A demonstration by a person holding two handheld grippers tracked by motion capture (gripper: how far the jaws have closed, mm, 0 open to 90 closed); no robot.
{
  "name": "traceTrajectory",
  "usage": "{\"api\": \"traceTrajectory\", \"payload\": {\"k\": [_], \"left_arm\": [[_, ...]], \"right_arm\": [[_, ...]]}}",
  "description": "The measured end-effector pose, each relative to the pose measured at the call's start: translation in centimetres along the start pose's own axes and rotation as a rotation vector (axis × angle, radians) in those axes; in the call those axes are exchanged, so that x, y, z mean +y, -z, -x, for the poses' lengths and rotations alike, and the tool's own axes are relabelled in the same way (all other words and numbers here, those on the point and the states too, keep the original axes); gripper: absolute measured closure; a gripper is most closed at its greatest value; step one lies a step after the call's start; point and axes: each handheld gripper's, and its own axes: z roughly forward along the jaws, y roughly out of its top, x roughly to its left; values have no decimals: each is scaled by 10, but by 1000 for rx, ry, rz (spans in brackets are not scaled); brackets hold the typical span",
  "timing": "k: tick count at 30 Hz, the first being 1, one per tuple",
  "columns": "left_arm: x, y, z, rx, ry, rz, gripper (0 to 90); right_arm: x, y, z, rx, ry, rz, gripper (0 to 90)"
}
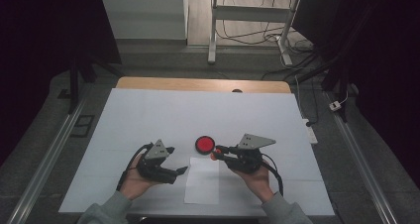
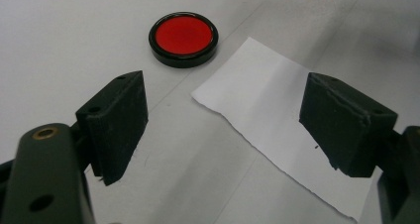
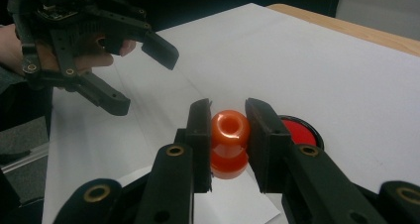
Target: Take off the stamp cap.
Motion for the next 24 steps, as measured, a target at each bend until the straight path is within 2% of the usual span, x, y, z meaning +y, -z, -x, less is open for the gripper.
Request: {"api": "traceTrajectory", "payload": {"k": [4,13,18,24], "left_arm": [[2,0,-3,-4,13,3,190],[11,-5,-3,-21,13,2,193],[20,-11,-1,-33,1,9,195],[37,-22,8,-66,-49,0,199]], "right_arm": [[0,0,0,-3,2,1,717],[2,0,1,-8,11,6,717],[3,1,2,-13,10,9,717],[3,1,1,-13,10,9,717]]}}
